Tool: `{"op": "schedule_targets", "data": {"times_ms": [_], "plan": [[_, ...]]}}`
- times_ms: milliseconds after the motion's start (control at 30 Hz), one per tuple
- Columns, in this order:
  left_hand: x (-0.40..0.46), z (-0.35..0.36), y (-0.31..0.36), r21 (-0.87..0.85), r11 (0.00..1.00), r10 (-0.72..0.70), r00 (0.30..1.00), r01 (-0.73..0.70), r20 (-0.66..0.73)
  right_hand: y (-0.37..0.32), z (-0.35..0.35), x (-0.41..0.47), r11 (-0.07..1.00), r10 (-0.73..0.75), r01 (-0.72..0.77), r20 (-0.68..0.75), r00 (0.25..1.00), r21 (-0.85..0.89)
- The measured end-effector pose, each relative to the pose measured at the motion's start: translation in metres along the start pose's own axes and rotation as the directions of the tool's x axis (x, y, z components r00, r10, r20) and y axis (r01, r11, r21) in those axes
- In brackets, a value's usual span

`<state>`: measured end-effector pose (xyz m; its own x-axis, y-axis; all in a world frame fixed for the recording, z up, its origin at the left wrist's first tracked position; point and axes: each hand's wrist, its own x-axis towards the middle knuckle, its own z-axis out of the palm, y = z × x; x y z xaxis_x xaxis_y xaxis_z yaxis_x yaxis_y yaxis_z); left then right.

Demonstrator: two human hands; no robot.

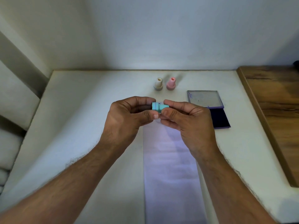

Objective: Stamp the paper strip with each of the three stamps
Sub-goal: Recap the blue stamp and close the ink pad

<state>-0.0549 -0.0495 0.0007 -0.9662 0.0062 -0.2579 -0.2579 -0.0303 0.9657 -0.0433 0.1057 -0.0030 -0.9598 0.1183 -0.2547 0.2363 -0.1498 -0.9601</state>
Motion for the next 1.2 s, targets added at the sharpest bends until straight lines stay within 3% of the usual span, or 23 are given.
{"op": "schedule_targets", "data": {"times_ms": [267,467,967,1100,1200], "plan": [[-0.003,0.002,-0.001,0.111,0.98,0.162,0.986,-0.167,0.049,0.002,-0.007,-0.002,0.983,0.157,-0.161,0.054,0.986,0.089],[-0.003,-0.001,-0.002,0.193,0.965,0.161,0.981,-0.179,0.108,-0.002,-0.009,-0.003,0.936,0.288,-0.303,0.104,0.952,0.181],[-0.002,0.0,0.0,0.218,0.962,0.172,0.985,-0.165,-0.014,0.006,0.013,-0.006,0.869,0.326,-0.324,0.061,0.944,0.373],[0.001,-0.003,-0.004,0.309,0.942,0.188,0.97,-0.133,-0.157,-0.003,0.02,0.002,0.963,0.204,-0.186,-0.079,0.976,0.194],[0.002,-0.003,-0.004,0.333,0.936,0.179,0.968,-0.112,-0.178,-0.006,0.029,0.01,0.966,-0.041,0.002,-0.144,0.989,-0.257]]}}
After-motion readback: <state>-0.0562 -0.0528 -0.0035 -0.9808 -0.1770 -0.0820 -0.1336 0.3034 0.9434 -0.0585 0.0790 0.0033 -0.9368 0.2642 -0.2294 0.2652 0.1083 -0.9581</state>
